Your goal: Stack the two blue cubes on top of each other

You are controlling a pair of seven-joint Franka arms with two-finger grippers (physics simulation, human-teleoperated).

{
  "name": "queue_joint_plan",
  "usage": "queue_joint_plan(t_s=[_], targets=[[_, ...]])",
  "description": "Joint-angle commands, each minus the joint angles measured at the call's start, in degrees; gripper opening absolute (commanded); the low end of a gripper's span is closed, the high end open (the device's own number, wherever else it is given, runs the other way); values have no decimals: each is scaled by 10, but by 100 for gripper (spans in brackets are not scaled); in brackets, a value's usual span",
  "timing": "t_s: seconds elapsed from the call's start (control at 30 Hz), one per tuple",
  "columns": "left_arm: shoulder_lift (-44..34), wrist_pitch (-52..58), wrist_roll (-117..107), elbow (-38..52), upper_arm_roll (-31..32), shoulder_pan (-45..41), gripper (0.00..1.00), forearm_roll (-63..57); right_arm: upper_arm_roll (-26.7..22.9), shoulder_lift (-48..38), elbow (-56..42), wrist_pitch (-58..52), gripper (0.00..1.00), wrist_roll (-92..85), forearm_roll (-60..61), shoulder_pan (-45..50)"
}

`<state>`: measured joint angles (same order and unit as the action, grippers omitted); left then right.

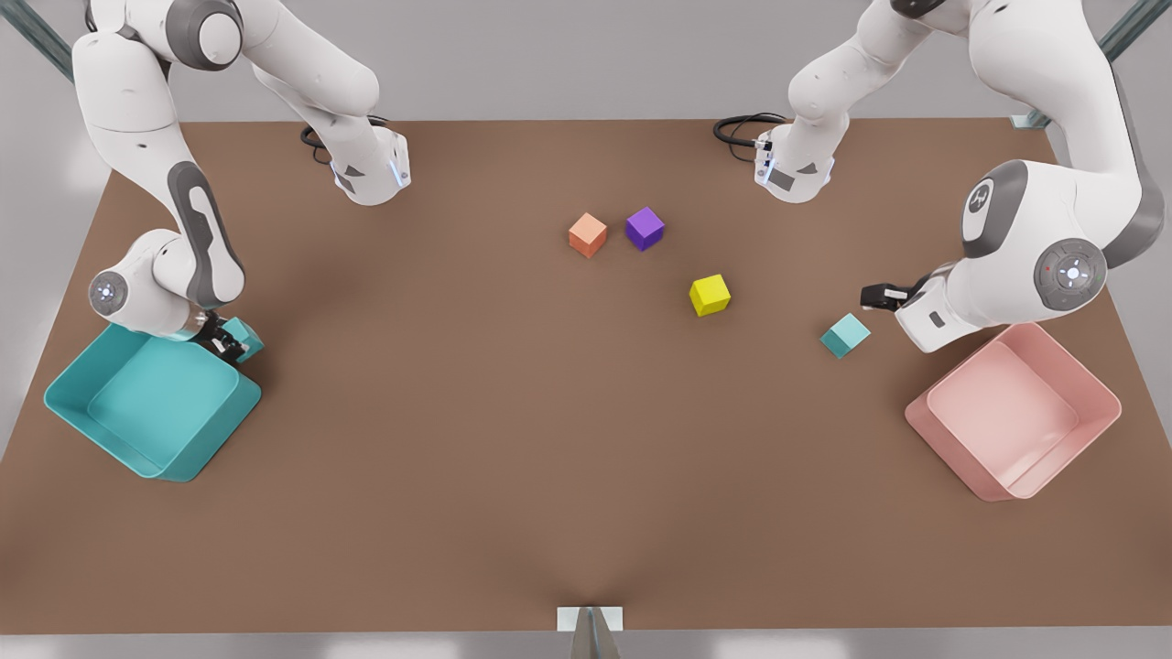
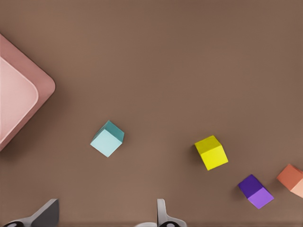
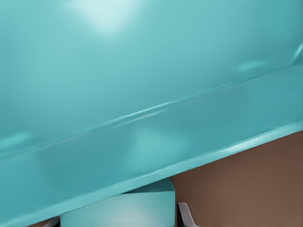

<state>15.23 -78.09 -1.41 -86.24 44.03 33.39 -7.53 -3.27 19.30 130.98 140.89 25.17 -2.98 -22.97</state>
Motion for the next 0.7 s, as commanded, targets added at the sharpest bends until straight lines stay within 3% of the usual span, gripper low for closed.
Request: queue_joint_plan(t_s=[0.0, 0.27, 0.67], targets=[[0, 5, 3, 0, 1, 0, 100, 0, 0, 0, 0, 2, 78, -27, 1, -1], [-1, 4, 2, 1, 1, 0, 100, 0, 1, -4, -1, -3, 47, -63, 9, -9], [-1, 6, 1, 2, 4, -1, 100, 0, 1, -5, -2, -6, 45, -109, 10, -34]])
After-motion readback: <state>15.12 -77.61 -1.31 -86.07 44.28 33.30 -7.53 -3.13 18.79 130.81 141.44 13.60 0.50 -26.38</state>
